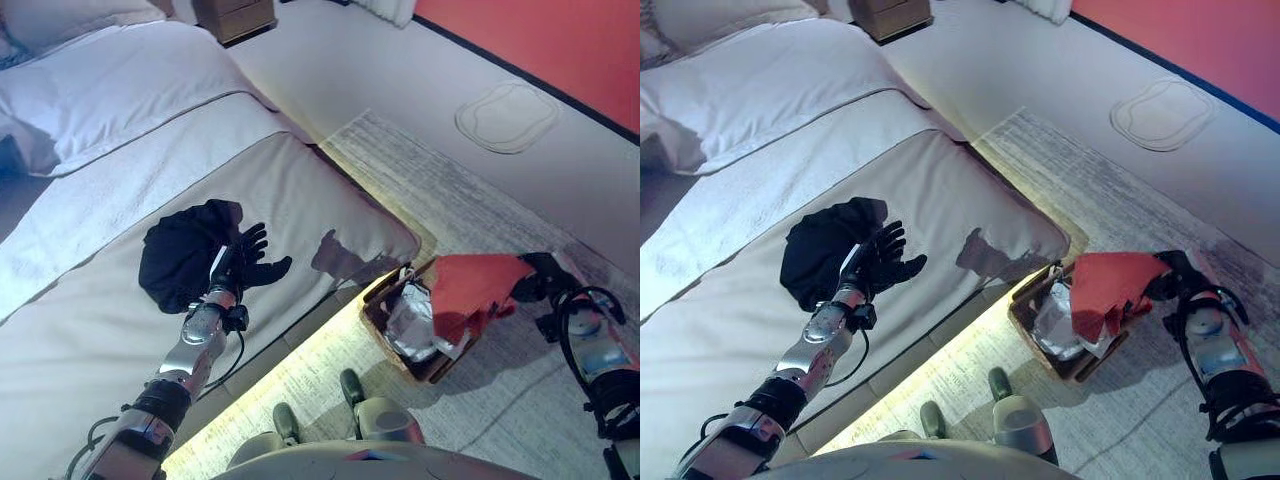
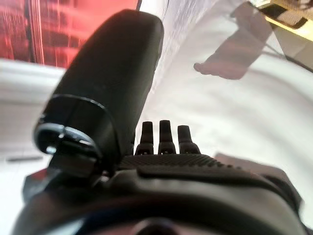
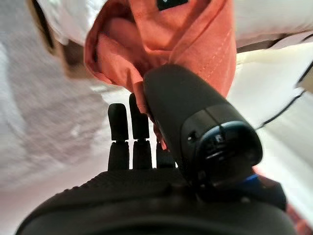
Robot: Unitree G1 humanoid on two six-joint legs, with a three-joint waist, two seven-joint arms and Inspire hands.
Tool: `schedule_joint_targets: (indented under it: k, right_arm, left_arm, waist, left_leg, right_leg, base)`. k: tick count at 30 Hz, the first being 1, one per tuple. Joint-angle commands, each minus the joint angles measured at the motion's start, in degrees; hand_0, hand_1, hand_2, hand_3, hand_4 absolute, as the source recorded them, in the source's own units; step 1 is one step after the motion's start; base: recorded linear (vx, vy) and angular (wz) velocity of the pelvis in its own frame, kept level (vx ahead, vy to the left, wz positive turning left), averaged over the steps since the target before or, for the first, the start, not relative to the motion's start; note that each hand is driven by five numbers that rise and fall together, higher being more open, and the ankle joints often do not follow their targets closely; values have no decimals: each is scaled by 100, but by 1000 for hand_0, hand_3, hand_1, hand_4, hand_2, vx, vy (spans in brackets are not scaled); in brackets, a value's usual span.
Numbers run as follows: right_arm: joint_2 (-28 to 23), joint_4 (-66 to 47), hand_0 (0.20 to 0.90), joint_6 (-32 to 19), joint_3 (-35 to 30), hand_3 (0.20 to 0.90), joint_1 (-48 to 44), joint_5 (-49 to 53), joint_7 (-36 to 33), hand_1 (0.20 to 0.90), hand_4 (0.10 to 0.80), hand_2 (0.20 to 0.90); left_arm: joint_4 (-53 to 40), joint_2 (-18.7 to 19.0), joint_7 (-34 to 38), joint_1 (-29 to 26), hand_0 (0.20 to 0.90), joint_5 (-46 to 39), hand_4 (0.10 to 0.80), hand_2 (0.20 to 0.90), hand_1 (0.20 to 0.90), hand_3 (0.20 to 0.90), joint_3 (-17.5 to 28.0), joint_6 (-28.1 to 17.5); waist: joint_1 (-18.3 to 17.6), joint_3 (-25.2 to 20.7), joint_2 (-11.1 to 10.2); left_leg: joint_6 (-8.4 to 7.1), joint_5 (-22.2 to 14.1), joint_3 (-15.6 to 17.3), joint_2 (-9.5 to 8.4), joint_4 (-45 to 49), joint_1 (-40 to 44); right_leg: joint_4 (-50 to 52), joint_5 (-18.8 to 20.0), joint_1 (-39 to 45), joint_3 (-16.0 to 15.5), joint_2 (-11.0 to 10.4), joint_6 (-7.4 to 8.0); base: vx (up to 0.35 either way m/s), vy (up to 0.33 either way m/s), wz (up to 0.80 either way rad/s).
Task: Pick up the clothes from the bed and place them into the basket
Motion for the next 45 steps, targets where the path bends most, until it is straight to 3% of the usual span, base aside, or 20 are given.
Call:
schedule_joint_targets:
  k: [1, 9, 10, 19, 33, 41, 45]
  right_arm:
    - [-371, 377, 300, -356, -116, 200, -583, -75, -320, 300, 100, 300]
    - [-189, 1089, 300, -474, 1, 200, -762, -125, -551, 300, 100, 300]
    - [-167, 1128, 900, -540, -3, 900, -753, -149, -729, 900, 800, 900]
    - [-170, 894, 900, -753, -24, 900, -796, -239, -1146, 900, 800, 900]
    - [-171, 652, 900, -506, 122, 900, -855, -326, -1053, 900, 800, 900]
    - [-210, -62, 900, -252, 323, 900, -1312, -190, -1377, 900, 800, 900]
    - [-43, -386, 900, -209, 799, 900, -2120, -241, -1610, 900, 800, 900]
  left_arm:
    - [53, -123, -66, -506, 900, 209, 800, 900, 900, 900, -175, -362]
    - [71, -73, -265, -453, 900, 154, 800, 900, 900, 900, -286, -436]
    - [77, -59, -278, -440, 900, 138, 800, 900, 900, 900, -303, -471]
    - [115, -33, -273, -403, 900, 103, 800, 900, 900, 900, -303, -534]
    - [130, -17, -180, -316, 900, 110, 800, 900, 900, 900, -191, -559]
    - [120, -48, 27, -291, 900, 25, 800, 900, 900, 900, -76, -502]
    - [168, -51, -10, -268, 900, 157, 800, 900, 900, 900, -105, -671]
  waist:
    - [103, -492, -3]
    - [148, -496, 192]
    - [161, -505, 215]
    - [219, -470, 323]
    - [373, -464, 199]
    - [608, -435, 130]
    - [876, -345, 73]
  left_leg:
    - [-86, -717, -130, 176, 571, -269]
    - [-129, -671, -92, 195, 426, -183]
    - [-132, -660, -103, 192, 397, -173]
    - [-156, -585, -227, 166, 257, -193]
    - [-174, -522, -406, 172, 191, -187]
    - [-178, -476, -780, 111, 186, -203]
    - [-197, -437, -1042, 66, 232, -329]
  right_leg:
    - [468, -88, -376, -79, 106, 42]
    - [346, -56, -325, -138, 84, 68]
    - [324, -49, -316, -150, 79, 76]
    - [263, -44, -332, -245, 57, 85]
    - [232, -38, -264, -336, 23, 71]
    - [296, -100, -170, -503, -13, 10]
    - [308, -157, -160, -704, -56, -46]
  base:
    - [-12, -38, -17]
    - [-3, -44, -6]
    - [8, -50, 5]
    - [-23, -13, 9]
    - [1, -1, 3]
    - [44, 8, 11]
    - [18, 10, 19]
